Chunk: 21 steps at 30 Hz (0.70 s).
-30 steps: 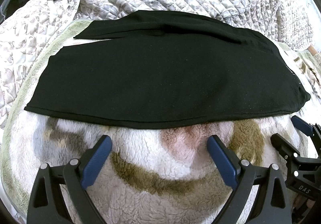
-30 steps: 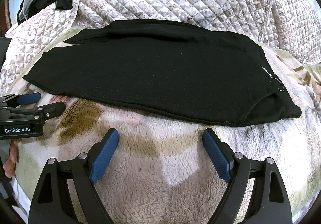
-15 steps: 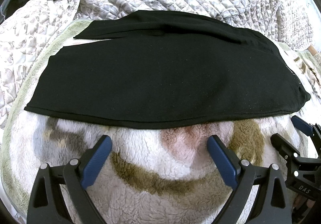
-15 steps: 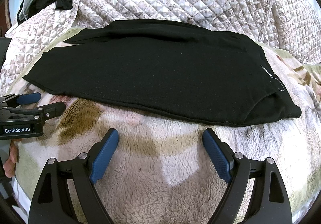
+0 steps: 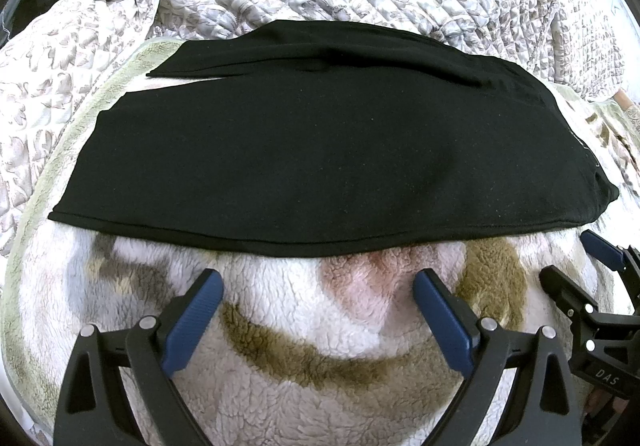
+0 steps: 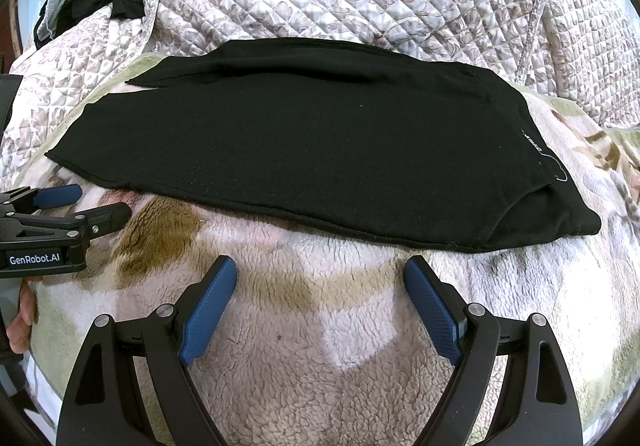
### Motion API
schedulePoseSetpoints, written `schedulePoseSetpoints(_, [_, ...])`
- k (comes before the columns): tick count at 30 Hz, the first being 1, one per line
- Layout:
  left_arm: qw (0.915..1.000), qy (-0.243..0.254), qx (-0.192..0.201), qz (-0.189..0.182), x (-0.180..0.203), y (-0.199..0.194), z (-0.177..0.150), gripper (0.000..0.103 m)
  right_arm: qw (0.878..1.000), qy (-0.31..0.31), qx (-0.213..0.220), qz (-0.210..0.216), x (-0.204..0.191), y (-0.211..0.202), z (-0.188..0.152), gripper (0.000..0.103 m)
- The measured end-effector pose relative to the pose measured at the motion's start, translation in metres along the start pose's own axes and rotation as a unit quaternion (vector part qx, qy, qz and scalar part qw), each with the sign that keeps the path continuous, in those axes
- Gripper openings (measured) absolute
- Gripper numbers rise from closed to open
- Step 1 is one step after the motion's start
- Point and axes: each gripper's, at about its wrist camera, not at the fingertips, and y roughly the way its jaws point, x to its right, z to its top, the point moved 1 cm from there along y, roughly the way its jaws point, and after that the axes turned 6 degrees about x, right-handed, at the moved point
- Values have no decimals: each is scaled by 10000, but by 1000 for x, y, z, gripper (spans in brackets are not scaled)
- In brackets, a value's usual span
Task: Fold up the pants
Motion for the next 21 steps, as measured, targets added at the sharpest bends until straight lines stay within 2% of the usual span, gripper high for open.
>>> schedulePoseSetpoints(11, [10000,-11,27,2,1,0,-1,98,9999,-36,-87,56,1,1,2,86])
schedulePoseSetpoints(15, [10000,-18,45,-18,1,-1,-3,98,9996,-67,-174,202,2,0,4,86])
schedulePoseSetpoints(19, [9995,-201,79,-218,-9,-9,-1,97,9991,191,-103,367,15,-9,7,86])
schedulePoseSetpoints(21, [9977,-503,169,-424,-19,-16,3,95,9988,369,59,316,27,-17,12,86])
